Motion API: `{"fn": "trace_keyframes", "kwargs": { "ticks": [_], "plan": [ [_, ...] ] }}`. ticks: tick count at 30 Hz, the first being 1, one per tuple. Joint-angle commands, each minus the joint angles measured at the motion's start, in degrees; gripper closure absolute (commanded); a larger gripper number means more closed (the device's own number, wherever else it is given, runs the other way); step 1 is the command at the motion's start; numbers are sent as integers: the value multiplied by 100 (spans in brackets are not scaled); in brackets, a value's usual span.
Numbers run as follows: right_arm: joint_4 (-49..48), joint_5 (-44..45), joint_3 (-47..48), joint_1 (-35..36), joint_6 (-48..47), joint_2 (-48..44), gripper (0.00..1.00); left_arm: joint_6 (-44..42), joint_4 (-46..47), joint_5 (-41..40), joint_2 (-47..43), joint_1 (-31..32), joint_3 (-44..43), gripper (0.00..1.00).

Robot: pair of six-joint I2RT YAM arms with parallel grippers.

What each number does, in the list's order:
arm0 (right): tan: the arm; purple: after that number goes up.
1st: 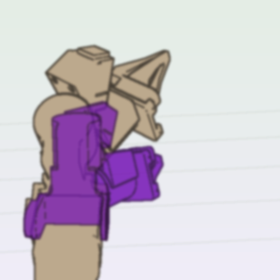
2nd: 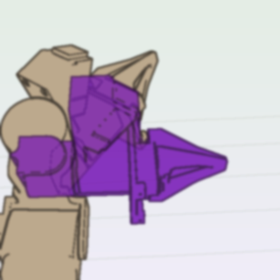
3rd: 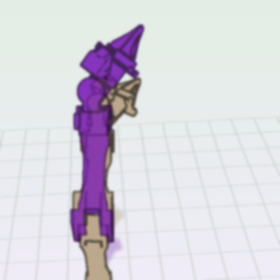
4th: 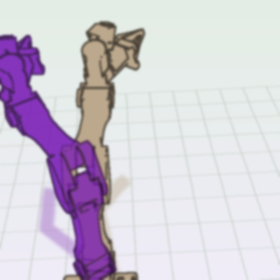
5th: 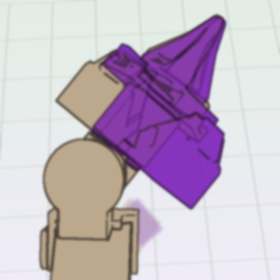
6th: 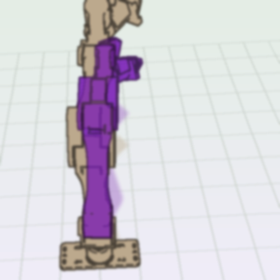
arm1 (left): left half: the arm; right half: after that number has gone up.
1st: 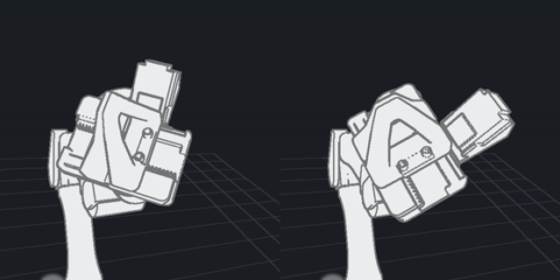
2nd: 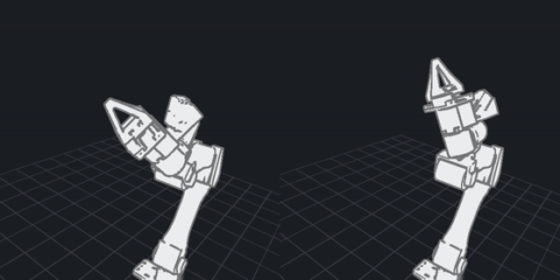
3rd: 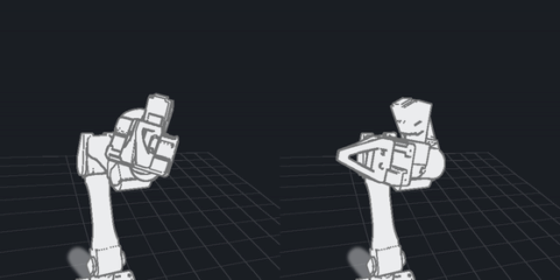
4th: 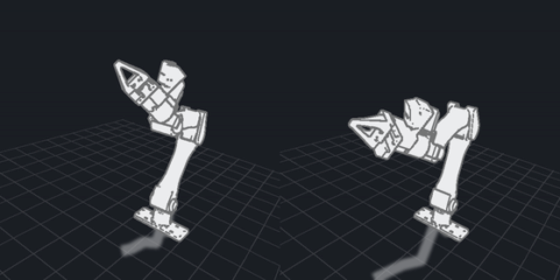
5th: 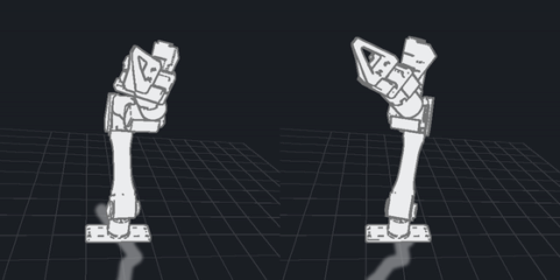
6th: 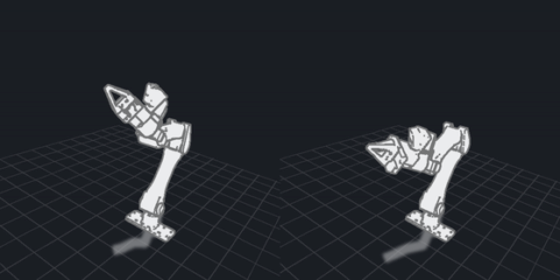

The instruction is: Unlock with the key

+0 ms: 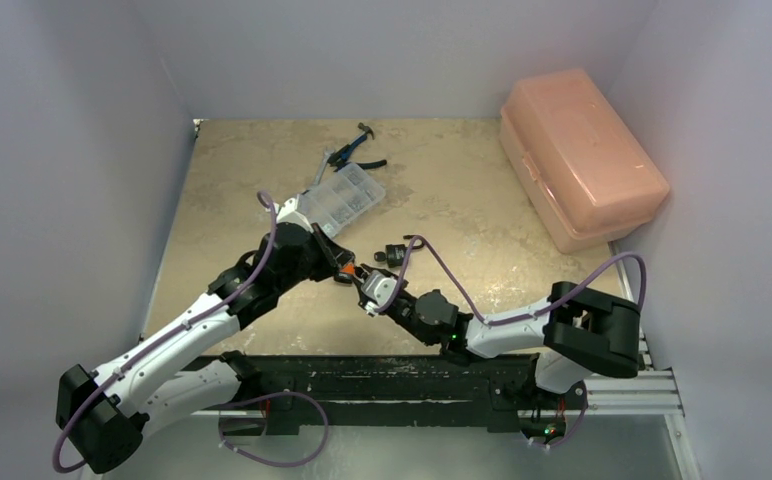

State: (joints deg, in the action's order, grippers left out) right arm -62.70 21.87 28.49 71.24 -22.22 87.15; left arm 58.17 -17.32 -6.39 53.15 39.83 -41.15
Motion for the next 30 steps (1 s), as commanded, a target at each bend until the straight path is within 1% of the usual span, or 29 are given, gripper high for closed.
{"fn": "trace_keyframes", "kwargs": {
  "ticks": [1,7,13,16,17,18,20,21,23,25,28,30],
  "plan": [
    [-347,207,201,43,-74,71,62,142,132,-5,-185,2,-245,100],
    [-347,245,201,56,-54,83,74,170,139,-27,-242,-5,-186,100],
    [-334,268,201,82,-30,54,84,154,144,-12,-230,1,-151,100],
    [-309,224,185,107,-20,10,93,99,210,57,-230,0,-134,100],
    [-293,211,172,109,-13,-21,97,45,247,94,-233,-2,-140,98],
    [-277,194,160,117,8,-56,100,-2,259,110,-246,-1,-144,89],
    [-257,150,117,118,96,-134,100,-82,292,112,-302,-4,-146,71],
    [-277,117,83,118,158,-170,100,-113,295,101,-343,-2,-138,64],
    [-323,11,3,118,297,-276,100,-203,334,99,-412,-5,-122,55],
    [-380,-111,-73,118,501,-399,100,-305,415,126,-503,-2,-86,49],
    [-369,-390,-160,110,975,-564,100,-377,518,150,-644,-6,-4,47],
    [-313,-381,-153,121,1008,-583,100,-429,483,121,-707,-7,22,47]
  ]
}}
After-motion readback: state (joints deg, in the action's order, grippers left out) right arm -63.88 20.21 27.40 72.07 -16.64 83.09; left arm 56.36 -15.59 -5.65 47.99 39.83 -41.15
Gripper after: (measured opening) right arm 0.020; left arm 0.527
